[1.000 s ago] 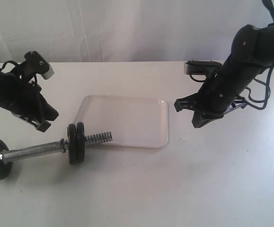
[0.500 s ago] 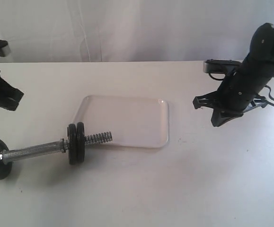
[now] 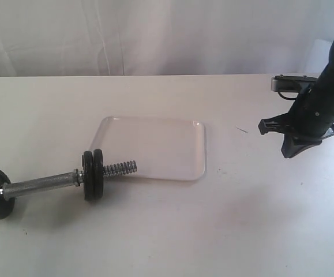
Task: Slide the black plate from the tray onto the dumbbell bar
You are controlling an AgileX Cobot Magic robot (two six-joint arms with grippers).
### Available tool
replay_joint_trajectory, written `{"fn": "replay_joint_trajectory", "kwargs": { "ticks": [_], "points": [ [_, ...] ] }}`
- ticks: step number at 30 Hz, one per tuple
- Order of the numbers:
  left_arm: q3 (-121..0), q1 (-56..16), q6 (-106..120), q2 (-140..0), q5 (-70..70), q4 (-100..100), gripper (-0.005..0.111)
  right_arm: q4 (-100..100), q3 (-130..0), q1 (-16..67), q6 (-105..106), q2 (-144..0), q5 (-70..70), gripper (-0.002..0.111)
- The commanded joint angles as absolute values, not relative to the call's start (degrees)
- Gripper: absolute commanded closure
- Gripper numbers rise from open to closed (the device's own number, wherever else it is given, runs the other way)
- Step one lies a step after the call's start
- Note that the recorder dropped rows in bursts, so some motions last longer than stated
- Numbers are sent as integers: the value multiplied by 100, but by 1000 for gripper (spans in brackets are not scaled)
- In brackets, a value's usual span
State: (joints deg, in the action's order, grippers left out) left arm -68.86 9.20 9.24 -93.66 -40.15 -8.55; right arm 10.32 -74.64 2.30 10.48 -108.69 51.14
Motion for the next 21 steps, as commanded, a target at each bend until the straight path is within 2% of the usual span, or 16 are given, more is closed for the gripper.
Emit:
{"fn": "replay_joint_trajectory", "kwargs": {
  "ticks": [1, 9, 17, 21],
  "points": [
    [-6915, 1012, 483, -9304, -4172, -520, 107, 944, -7473, 160, 1018, -10806, 5105, 108],
    [-6915, 1012, 449, -9268, -4319, -459, 107, 944, -7473, 160, 1018, -10729, 5185, 108],
    [-6902, 1012, 224, -8768, -4852, -62, 107, 897, -7325, 160, 1018, -9902, 5433, 108],
    [-6620, 999, 500, -8230, -4656, -58, 107, 824, -7119, 160, 1018, -9365, 5432, 108]
  ]
}}
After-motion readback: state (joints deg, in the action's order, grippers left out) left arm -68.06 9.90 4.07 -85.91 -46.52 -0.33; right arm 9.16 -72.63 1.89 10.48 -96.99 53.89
